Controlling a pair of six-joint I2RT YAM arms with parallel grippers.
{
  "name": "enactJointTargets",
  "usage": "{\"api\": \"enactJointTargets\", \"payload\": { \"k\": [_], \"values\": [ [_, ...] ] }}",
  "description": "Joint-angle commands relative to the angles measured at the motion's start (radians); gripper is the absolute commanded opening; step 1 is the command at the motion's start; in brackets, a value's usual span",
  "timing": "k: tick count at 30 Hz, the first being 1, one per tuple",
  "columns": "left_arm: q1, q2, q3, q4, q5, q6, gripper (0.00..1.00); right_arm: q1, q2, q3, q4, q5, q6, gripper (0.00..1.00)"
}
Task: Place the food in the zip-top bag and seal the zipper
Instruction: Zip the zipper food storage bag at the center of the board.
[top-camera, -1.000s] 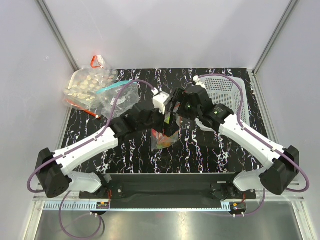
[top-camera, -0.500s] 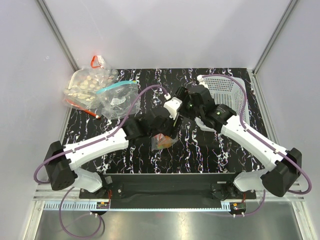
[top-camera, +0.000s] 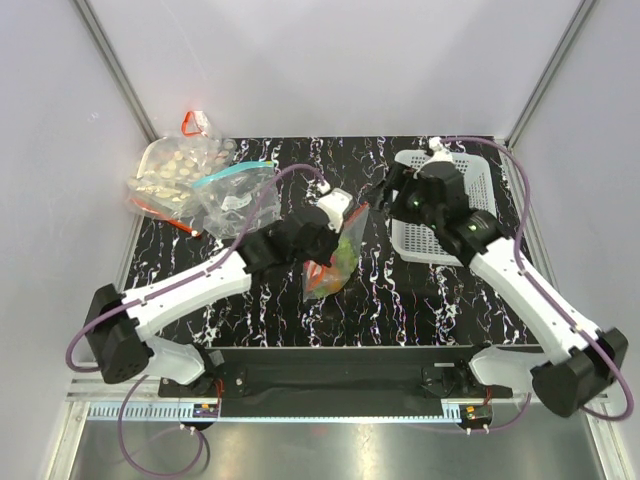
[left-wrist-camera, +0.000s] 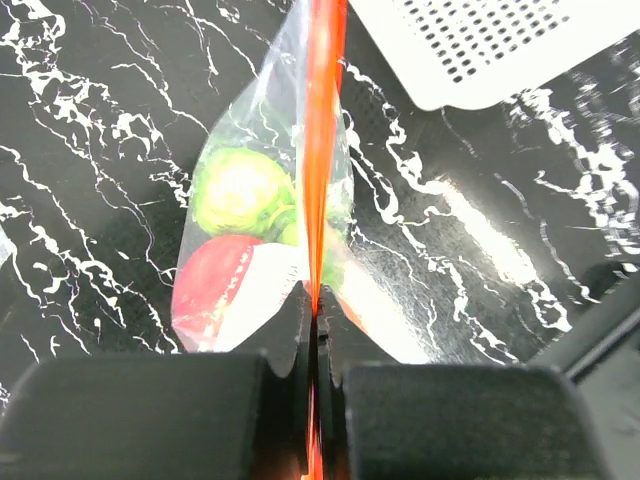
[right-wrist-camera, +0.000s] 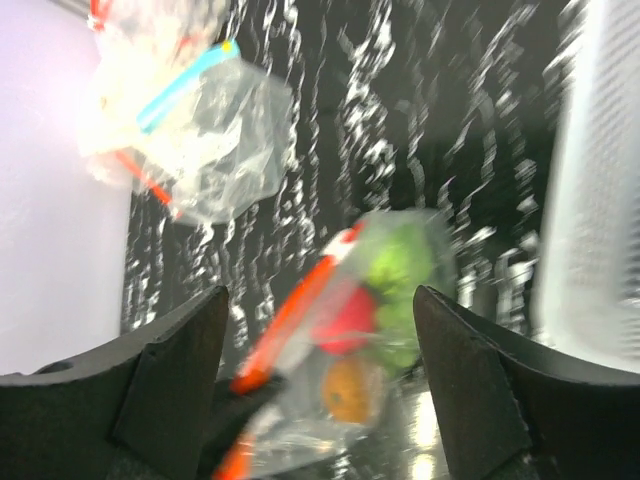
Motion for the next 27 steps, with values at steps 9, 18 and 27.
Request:
{"api": "enactJointTargets", "payload": {
  "k": [9, 18, 27],
  "values": [
    [0.096, -0.193, -0.031, -0.017, 0.407, 0.001, 0.0, -0.086, -0.185, -0.194, 0.193, -0.275, -0.586, 0.81],
    [0.154, -0.294, -0.009, -0.184, 0.361, 0.058, 0.0, -0.114, -0.244, -0.373, 0.493, -0.709, -0.723, 0.8],
    [0.176, -0.428, -0.075, -0.215, 0.581, 0.214, 0.0, -0.114, -0.137, -0.369, 0.533, -1.101, -0.79, 0.8]
  ]
}}
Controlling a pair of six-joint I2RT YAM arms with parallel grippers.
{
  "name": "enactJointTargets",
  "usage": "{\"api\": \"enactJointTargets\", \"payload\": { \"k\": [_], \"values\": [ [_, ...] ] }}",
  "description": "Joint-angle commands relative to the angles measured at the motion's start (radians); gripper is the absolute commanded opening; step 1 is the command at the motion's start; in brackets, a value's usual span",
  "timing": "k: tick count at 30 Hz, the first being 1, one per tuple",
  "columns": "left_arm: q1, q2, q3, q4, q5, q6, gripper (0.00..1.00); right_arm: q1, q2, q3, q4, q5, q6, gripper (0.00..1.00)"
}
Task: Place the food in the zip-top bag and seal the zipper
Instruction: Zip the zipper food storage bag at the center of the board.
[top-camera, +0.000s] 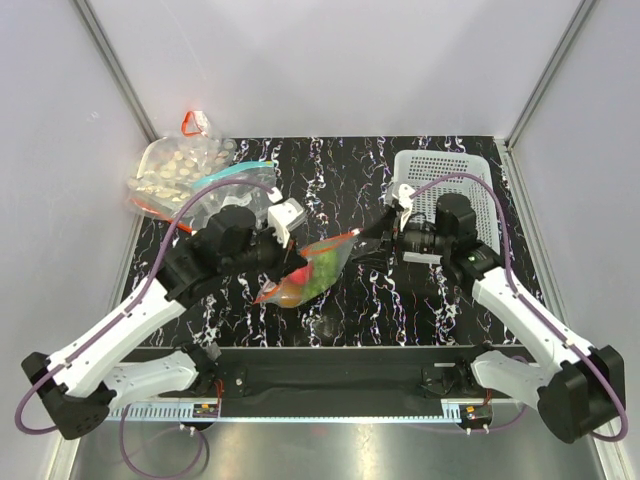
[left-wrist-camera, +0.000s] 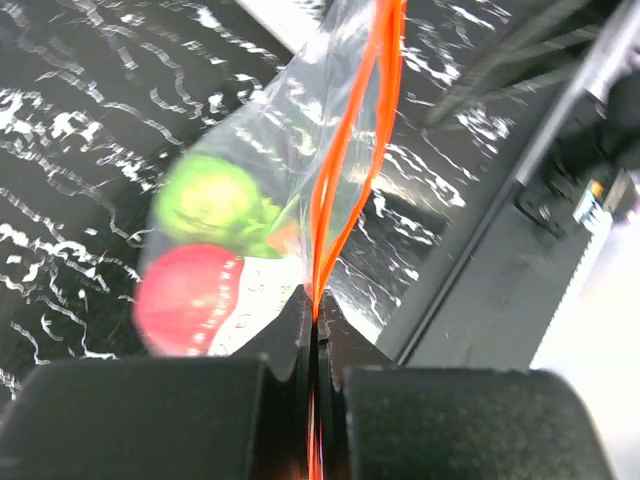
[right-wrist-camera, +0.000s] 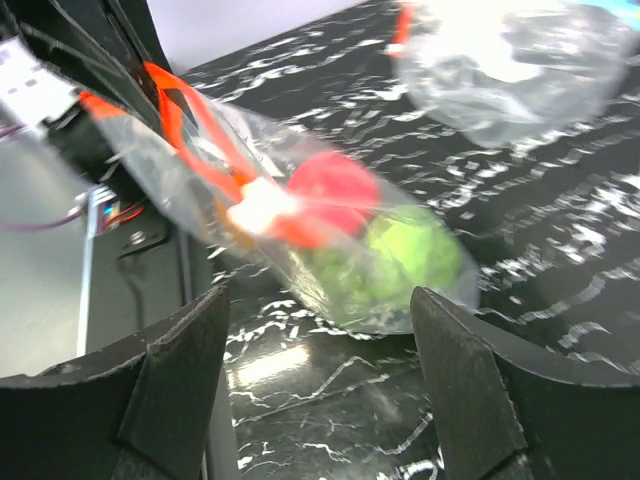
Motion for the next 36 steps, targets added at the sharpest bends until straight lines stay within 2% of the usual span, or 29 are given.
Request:
{"api": "enactJointTargets", "payload": {
  "k": [1, 8, 11, 13, 16, 20, 22, 23, 27, 28, 30, 32, 33, 35, 36],
  "values": [
    [0.003, -0.05, -0.014, 0.015, 0.145, 0.086, 0.0, -0.004, 0.051, 0.04, 0.104, -0.191, -0.036, 0.79],
    [0.002, -0.044, 0.032, -0.067, 0.202, 0.147, 0.0, -0.003, 0.067, 0.021, 0.237, -0.212, -0.022, 0.75],
    [0.003, -0.026, 0.058, -0.11, 0.22, 0.167, 0.0, -0.001, 0.044, -0.034, 0.348, -0.224, -0.013, 0.69],
    [0.002, -0.023, 0.066, -0.119, 0.225, 0.175, 0.0, -0.003, 0.036, -0.054, 0.406, -0.246, 0.022, 0.57],
    [0.003, -0.026, 0.062, -0.104, 0.219, 0.175, 0.0, -0.001, 0.047, -0.04, 0.391, -0.283, 0.044, 0.41],
    [0.002, -0.026, 0.072, -0.091, 0.23, 0.169, 0.0, 0.003, 0.05, -0.037, 0.356, -0.295, 0.042, 0.43],
    [0.003, -0.021, 0.083, -0.094, 0.227, 0.17, 0.0, 0.005, 0.044, -0.04, 0.348, -0.297, 0.044, 0.49],
    [0.002, -0.02, 0.088, -0.096, 0.236, 0.173, 0.0, 0.005, 0.044, -0.042, 0.336, -0.3, 0.039, 0.62],
    [0.003, -0.017, 0.112, -0.104, 0.266, 0.18, 0.0, 0.008, 0.045, -0.046, 0.322, -0.29, 0.018, 0.66],
    [0.003, -0.018, 0.115, -0.104, 0.271, 0.18, 0.0, 0.006, 0.053, -0.045, 0.32, -0.289, 0.016, 0.64],
    [0.003, -0.018, 0.127, -0.105, 0.273, 0.178, 0.0, 0.006, 0.059, -0.034, 0.313, -0.295, 0.018, 0.53],
    [0.002, -0.017, 0.135, -0.116, 0.271, 0.178, 0.0, 0.006, 0.062, -0.028, 0.302, -0.306, 0.021, 0.49],
    [0.003, -0.017, 0.14, -0.12, 0.273, 0.178, 0.0, 0.006, 0.061, -0.026, 0.299, -0.303, 0.018, 0.38],
    [0.002, -0.018, 0.141, -0.122, 0.263, 0.178, 0.0, 0.008, 0.056, -0.02, 0.273, -0.301, 0.006, 0.26],
    [0.003, -0.02, 0.138, -0.12, 0.259, 0.18, 0.0, 0.008, 0.053, -0.014, 0.265, -0.303, 0.006, 0.11]
  ]
}}
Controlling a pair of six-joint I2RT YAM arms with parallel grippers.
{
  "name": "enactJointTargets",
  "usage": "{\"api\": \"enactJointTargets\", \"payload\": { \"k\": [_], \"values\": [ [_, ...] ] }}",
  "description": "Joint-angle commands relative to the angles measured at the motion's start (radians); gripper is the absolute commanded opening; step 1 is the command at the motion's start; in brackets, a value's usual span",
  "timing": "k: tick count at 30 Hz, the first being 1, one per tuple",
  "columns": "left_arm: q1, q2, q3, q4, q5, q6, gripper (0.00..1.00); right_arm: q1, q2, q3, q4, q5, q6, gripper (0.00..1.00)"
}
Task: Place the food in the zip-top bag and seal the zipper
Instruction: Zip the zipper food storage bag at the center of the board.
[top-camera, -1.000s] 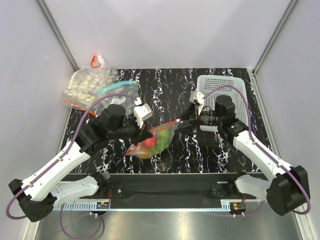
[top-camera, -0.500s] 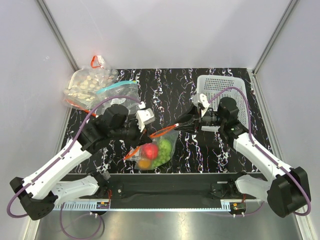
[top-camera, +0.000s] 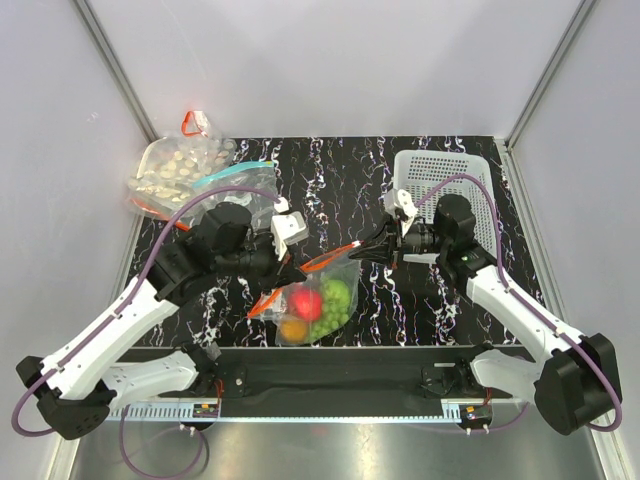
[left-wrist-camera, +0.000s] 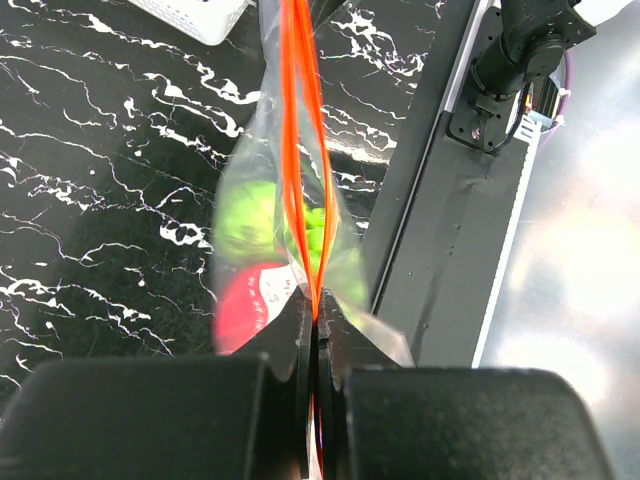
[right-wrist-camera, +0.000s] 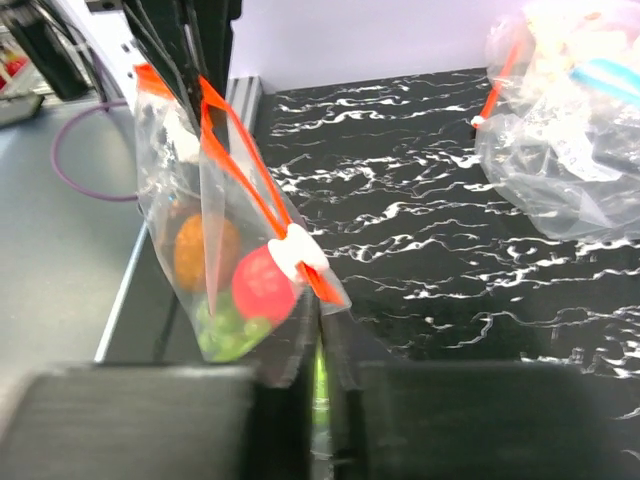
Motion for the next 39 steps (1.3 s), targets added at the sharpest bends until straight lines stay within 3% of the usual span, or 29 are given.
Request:
{"api": "enactJointTargets", "payload": {
  "k": [1, 4, 5, 6, 9, 13, 21, 23, 28, 33, 39],
  "values": [
    [0.003, -0.008, 0.052, 0.036, 0.026, 0.009, 0.0, 0.004, -0.007, 0.038, -0.028, -0.025, -0.012, 0.01],
    [0.003, 0.005, 0.044, 0.042, -0.055, -0.011, 0.02, 0.004, -0.009, 0.062, -0.08, -0.011, -0.002, 0.0],
    [0.001, 0.012, 0.044, 0.047, -0.109, -0.02, 0.08, 0.007, -0.007, 0.081, -0.126, -0.001, 0.001, 0.0],
    [0.001, 0.029, 0.047, 0.054, -0.132, -0.035, 0.22, 0.007, -0.004, 0.088, -0.151, 0.015, 0.003, 0.0],
    [0.001, 0.07, 0.062, 0.08, -0.161, -0.037, 0.51, 0.007, 0.0, 0.108, -0.226, 0.056, 0.006, 0.0],
    [0.003, 0.126, 0.098, 0.128, -0.161, -0.023, 0.66, 0.021, -0.013, 0.109, -0.269, 0.075, 0.017, 0.0],
    [-0.005, 0.227, 0.194, 0.251, -0.042, 0.021, 0.57, 0.061, -0.05, 0.116, -0.347, 0.147, 0.041, 0.0],
    [-0.02, 0.232, 0.202, 0.266, -0.017, 0.038, 0.57, 0.065, -0.058, 0.121, -0.35, 0.187, 0.113, 0.0],
    [-0.091, 0.226, 0.202, 0.269, -0.034, 0.17, 0.57, 0.082, -0.055, 0.167, -0.407, 0.259, 0.176, 0.0],
    [-0.104, 0.236, 0.208, 0.243, -0.007, 0.248, 0.47, 0.104, -0.076, 0.176, -0.425, 0.27, 0.175, 0.0],
    [-0.106, 0.256, 0.217, 0.238, -0.016, 0.277, 0.42, 0.118, -0.098, 0.174, -0.438, 0.265, 0.147, 0.0]
  ]
}}
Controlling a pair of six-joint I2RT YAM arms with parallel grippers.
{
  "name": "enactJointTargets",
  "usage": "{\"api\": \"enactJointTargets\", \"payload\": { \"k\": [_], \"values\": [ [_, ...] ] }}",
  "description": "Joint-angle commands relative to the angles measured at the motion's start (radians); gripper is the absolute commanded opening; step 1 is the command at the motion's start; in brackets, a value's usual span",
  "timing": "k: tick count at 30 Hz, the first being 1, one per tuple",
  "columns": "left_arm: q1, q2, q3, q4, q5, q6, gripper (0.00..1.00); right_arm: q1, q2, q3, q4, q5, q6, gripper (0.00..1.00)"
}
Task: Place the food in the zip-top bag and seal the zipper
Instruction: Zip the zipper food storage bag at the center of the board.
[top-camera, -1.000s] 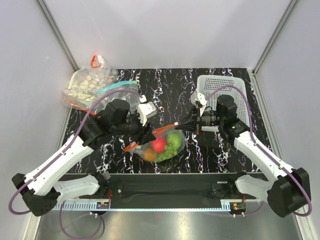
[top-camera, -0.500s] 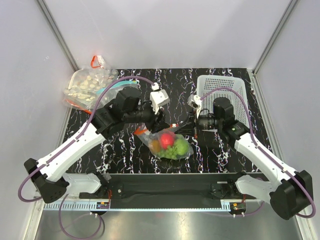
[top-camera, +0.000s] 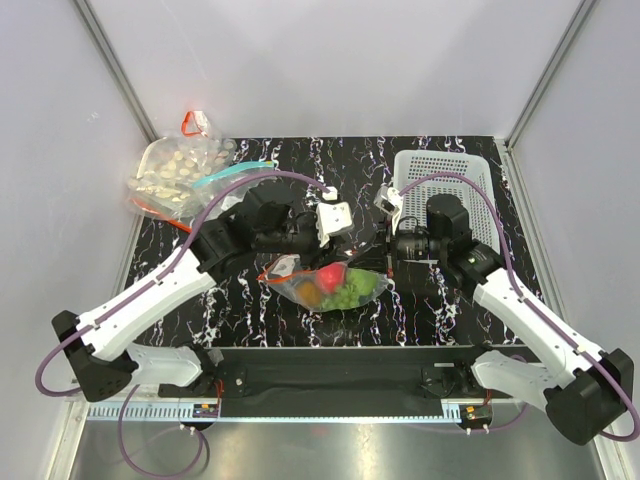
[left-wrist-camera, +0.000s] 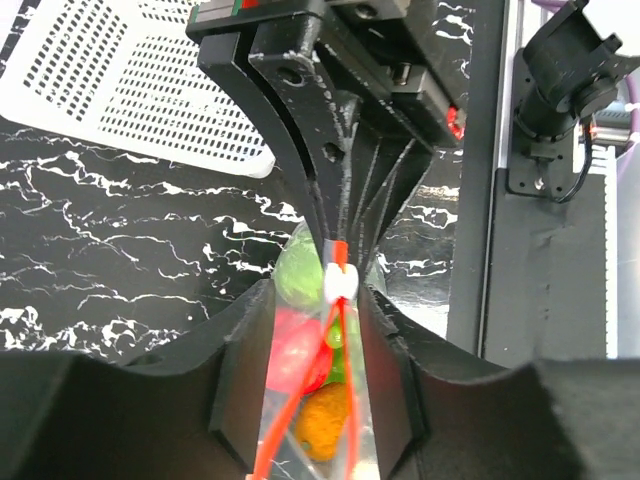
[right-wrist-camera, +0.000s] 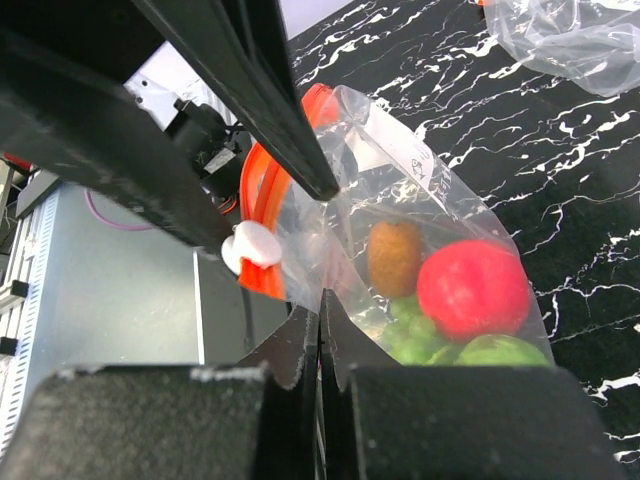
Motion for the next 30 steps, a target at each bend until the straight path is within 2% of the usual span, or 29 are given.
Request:
{"api": "enactJointTargets", "payload": {
  "k": [1, 7, 8, 11, 14, 18, 20, 21, 22, 23, 26, 27, 30],
  "values": [
    [0.0, 0.011, 0.047, 0.031, 0.029, 0.049, 0.4, 0.016, -0.035, 0.044, 0.011, 0.006, -0.005, 0.0],
    [0.0, 0.02, 0.052, 0.02, 0.066, 0.066, 0.4, 0.024, -0.034, 0.052, -0.003, 0.011, -0.015, 0.0],
    [0.002, 0.02, 0.055, 0.015, 0.069, 0.072, 0.33, 0.026, -0.035, 0.053, -0.003, 0.011, -0.017, 0.0],
    [0.0, 0.025, 0.059, 0.012, 0.071, 0.072, 0.21, 0.03, -0.032, 0.053, 0.0, 0.008, -0.018, 0.0],
    [0.0, 0.026, 0.064, 0.011, 0.074, 0.067, 0.21, 0.032, -0.031, 0.052, -0.004, 0.009, -0.023, 0.0],
    [0.002, 0.028, 0.078, 0.001, 0.089, 0.057, 0.27, 0.035, -0.031, 0.05, -0.009, 0.015, -0.031, 0.0],
    [0.0, 0.029, 0.084, -0.003, 0.101, 0.054, 0.26, 0.036, -0.029, 0.052, -0.009, 0.014, -0.031, 0.0],
    [0.0, 0.031, 0.087, -0.008, 0.103, 0.052, 0.22, 0.036, -0.029, 0.053, -0.009, 0.012, -0.031, 0.0],
    [0.0, 0.032, 0.089, -0.012, 0.108, 0.054, 0.08, 0.036, -0.029, 0.053, -0.011, 0.014, -0.031, 0.0],
    [0.0, 0.04, 0.096, -0.017, 0.105, 0.054, 0.01, 0.036, -0.032, 0.055, -0.011, 0.012, -0.032, 0.0],
    [0.0, 0.06, 0.115, -0.044, 0.092, 0.047, 0.0, 0.038, -0.04, 0.056, -0.011, 0.012, -0.037, 0.0],
    [0.0, 0.062, 0.118, -0.055, 0.094, 0.043, 0.0, 0.038, -0.044, 0.056, -0.011, 0.011, -0.04, 0.02],
    [0.002, 0.065, 0.121, -0.057, 0.086, 0.029, 0.0, 0.038, -0.054, 0.053, -0.006, 0.008, -0.051, 0.2]
  ]
}}
